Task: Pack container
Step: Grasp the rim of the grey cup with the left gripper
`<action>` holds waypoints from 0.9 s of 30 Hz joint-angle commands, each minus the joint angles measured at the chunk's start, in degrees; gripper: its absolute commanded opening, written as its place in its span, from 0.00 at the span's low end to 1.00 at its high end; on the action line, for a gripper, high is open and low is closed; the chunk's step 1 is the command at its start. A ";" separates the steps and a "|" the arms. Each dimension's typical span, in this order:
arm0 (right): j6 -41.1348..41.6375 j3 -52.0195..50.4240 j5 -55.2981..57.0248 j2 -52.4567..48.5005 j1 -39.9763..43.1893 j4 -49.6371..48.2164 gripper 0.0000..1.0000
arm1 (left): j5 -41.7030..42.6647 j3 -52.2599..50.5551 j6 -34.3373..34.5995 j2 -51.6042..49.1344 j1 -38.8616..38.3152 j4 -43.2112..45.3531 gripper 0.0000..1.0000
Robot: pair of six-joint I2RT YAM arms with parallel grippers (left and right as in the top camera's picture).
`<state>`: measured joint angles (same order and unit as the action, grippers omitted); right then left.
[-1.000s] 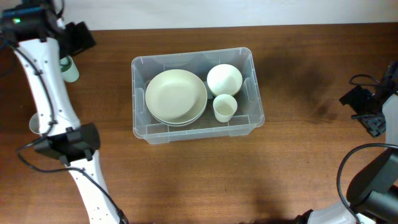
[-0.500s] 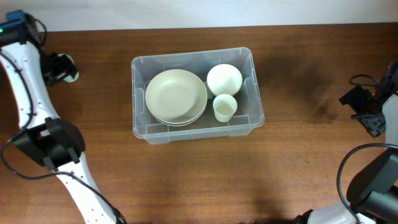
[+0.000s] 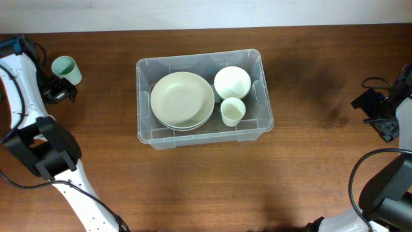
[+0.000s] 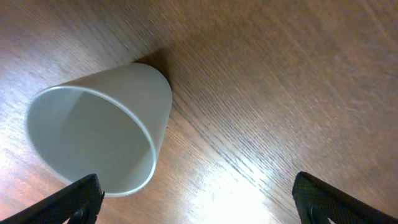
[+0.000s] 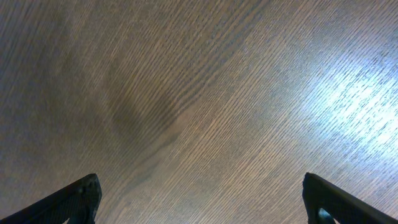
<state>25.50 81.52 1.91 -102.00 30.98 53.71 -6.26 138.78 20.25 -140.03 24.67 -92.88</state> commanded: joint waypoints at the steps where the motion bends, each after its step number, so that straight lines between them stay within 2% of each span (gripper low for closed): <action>1: 0.31 -0.04 0.24 0.37 -0.15 0.00 0.99 | -0.68 -3.50 0.96 2.10 0.11 1.97 0.99; 10: 0.31 -0.04 0.24 0.37 -0.15 0.00 0.99 | -0.70 -9.16 0.68 2.10 0.11 7.56 0.99; 12: 0.31 -0.04 0.24 0.37 -0.15 -0.02 0.99 | -0.68 -9.29 -0.28 2.10 0.11 8.00 0.96; 15: 0.31 -0.04 0.24 0.37 -0.15 -0.02 0.99 | -0.68 -9.29 -0.59 2.10 0.11 8.48 0.72; 17: 0.31 -0.04 0.24 0.37 -0.15 -0.02 0.99 | -0.66 -9.29 -0.57 2.10 0.11 8.46 0.51; 19: 0.31 -0.04 0.24 0.37 -0.15 -0.02 0.99 | -0.66 -9.31 -0.57 2.10 0.11 8.37 0.37; 27: 0.31 -0.04 0.24 0.37 -0.15 -0.02 0.99 | -0.66 -9.31 -0.57 2.10 0.11 8.46 0.07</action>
<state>25.52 81.52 1.89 -102.00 30.98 53.71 -6.46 129.82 19.55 -140.03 24.67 -84.53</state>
